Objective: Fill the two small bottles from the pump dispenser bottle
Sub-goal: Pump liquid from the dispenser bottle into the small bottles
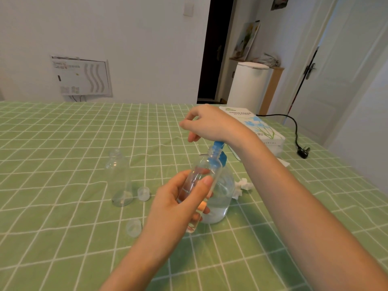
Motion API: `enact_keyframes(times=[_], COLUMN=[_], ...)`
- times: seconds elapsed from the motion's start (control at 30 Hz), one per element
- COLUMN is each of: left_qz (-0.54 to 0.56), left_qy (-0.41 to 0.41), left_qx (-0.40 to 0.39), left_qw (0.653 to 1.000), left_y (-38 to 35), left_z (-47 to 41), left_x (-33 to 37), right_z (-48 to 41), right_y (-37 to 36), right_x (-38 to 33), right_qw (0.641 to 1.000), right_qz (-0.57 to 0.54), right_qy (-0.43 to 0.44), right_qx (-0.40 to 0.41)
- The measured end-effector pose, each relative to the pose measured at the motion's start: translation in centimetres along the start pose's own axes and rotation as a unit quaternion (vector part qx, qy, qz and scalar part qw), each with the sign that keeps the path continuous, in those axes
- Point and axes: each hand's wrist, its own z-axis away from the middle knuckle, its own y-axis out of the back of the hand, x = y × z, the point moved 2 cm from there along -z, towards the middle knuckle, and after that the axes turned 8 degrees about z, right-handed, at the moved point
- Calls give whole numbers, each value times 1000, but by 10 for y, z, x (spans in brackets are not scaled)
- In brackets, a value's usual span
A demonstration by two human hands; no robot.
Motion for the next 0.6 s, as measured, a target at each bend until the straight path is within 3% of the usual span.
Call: enact_keyframes(times=[0.3,0.6], left_qz=[-4,16], left_qy=[10,0], left_qx=[4,-1], left_qw=[1000,1000], left_y=[2,-2], left_z=[2,2], left_x=[-5,-1], right_z=[0,0], right_y=[-14,-2], right_x=[7,4], right_qw=[999,999], right_qz=[-20,-15], right_qy=[-21,3], right_qx=[-33,30])
